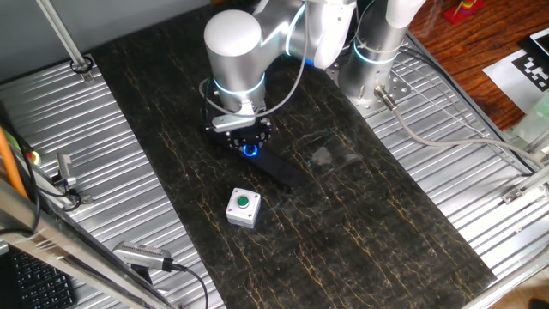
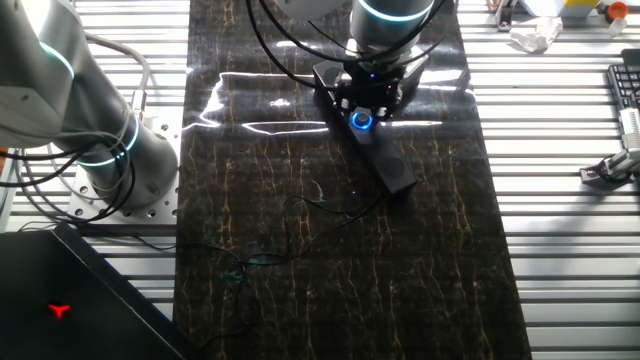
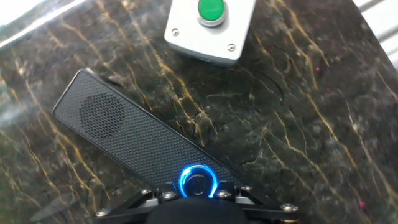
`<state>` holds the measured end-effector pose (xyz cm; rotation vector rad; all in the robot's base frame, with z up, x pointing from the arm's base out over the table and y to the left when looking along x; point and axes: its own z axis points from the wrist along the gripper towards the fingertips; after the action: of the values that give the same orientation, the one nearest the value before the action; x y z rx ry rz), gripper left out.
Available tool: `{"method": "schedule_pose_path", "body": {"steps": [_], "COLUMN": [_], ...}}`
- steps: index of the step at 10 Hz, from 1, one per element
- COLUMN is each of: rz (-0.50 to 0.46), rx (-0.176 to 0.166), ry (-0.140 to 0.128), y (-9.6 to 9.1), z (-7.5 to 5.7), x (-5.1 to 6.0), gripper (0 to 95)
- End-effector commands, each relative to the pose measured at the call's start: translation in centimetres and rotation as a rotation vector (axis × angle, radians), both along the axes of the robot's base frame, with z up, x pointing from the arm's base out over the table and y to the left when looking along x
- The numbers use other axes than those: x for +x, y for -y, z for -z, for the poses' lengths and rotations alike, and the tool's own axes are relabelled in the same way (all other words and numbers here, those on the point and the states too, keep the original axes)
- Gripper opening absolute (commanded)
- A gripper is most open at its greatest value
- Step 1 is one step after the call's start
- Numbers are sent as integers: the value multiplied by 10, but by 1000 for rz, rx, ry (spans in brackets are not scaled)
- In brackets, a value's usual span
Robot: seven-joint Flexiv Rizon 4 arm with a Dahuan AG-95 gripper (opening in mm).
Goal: Turn the knob to increase the volume of the speaker
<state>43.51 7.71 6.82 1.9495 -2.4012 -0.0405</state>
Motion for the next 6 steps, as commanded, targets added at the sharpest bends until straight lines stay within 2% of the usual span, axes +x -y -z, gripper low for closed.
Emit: {"method": "schedule_pose_path", "body": {"steps": [1,6], "rz": [-12,-1], "rx": [1,-2], "ry": [0,-2], "y": [0,0], "z": [0,0], "x": [-1,-1], "gripper": [380,380]}}
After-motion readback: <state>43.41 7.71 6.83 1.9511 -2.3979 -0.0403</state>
